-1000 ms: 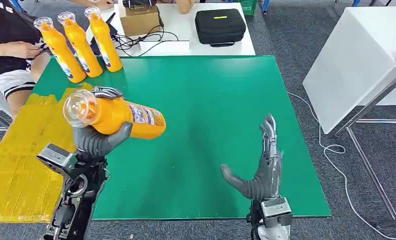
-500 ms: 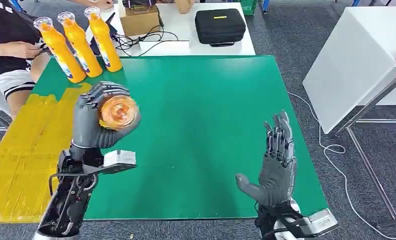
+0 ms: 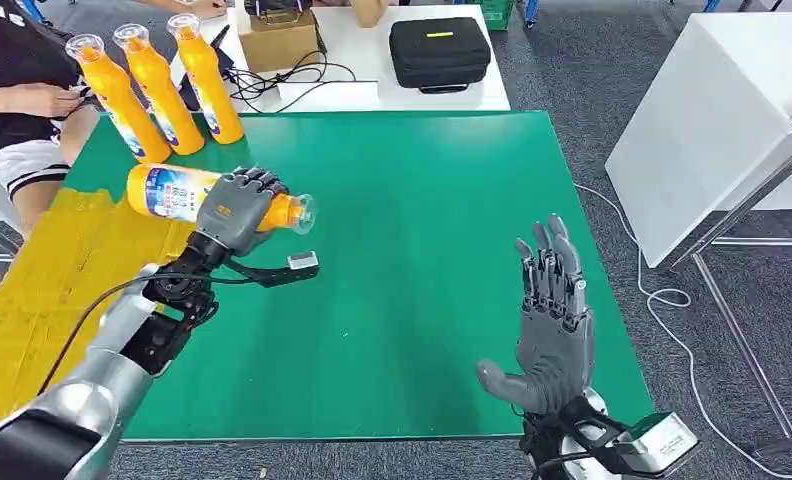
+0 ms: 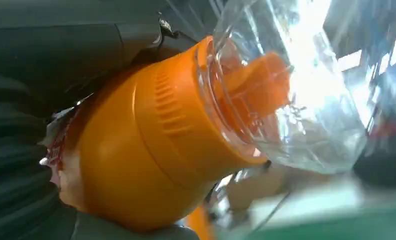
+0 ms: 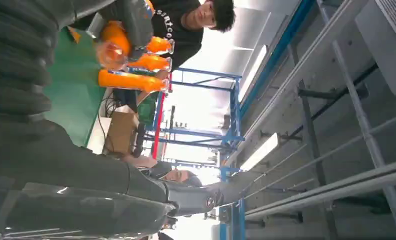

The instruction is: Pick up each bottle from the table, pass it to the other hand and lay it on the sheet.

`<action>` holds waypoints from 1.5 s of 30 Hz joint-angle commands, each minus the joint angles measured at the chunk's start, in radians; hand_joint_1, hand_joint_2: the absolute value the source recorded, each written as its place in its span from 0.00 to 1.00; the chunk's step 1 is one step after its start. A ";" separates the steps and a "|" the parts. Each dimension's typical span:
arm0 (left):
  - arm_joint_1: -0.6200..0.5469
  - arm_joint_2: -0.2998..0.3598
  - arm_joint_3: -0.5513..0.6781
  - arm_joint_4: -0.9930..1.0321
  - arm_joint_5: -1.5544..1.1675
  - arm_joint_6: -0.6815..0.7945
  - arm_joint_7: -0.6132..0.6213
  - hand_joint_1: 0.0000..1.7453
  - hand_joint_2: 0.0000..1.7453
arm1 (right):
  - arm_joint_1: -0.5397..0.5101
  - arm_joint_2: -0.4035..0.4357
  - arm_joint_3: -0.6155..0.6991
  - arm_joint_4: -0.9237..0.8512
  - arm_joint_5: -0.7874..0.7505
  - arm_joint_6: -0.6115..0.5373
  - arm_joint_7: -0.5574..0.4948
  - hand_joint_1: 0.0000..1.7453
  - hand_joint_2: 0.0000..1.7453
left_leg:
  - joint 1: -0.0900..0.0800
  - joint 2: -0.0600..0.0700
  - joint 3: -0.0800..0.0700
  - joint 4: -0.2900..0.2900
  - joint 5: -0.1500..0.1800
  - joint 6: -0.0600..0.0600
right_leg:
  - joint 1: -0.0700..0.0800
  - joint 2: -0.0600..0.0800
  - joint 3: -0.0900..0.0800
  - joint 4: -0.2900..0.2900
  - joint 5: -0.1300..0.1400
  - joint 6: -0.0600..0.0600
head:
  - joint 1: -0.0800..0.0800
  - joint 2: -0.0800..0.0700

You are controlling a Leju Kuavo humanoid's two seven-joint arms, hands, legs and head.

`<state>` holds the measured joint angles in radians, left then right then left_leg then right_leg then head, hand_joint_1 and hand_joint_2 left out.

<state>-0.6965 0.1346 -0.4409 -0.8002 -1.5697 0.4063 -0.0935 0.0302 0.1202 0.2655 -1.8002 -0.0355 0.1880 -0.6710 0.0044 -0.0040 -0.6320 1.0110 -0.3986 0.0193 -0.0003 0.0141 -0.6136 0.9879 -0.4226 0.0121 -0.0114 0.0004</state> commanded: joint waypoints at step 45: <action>-0.168 0.009 0.073 0.499 0.057 -0.230 0.163 0.00 0.00 | -0.016 -0.002 -0.031 0.059 0.073 -0.010 0.025 0.00 1.00 | 0.000 -0.002 0.004 -0.001 -0.002 -0.001 | 0.000 -0.003 0.006 -0.001 -0.002 0.001 | 0.000 0.000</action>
<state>-0.8328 0.1625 -0.4223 -0.3124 -1.4969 0.0752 0.0294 0.0130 0.1514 0.2480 -1.7754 0.0336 0.1930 -0.6493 0.0042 -0.0049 -0.6330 1.0111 -0.3986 0.0191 -0.0005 0.0135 -0.6139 0.9879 -0.4230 0.0121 -0.0111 0.0004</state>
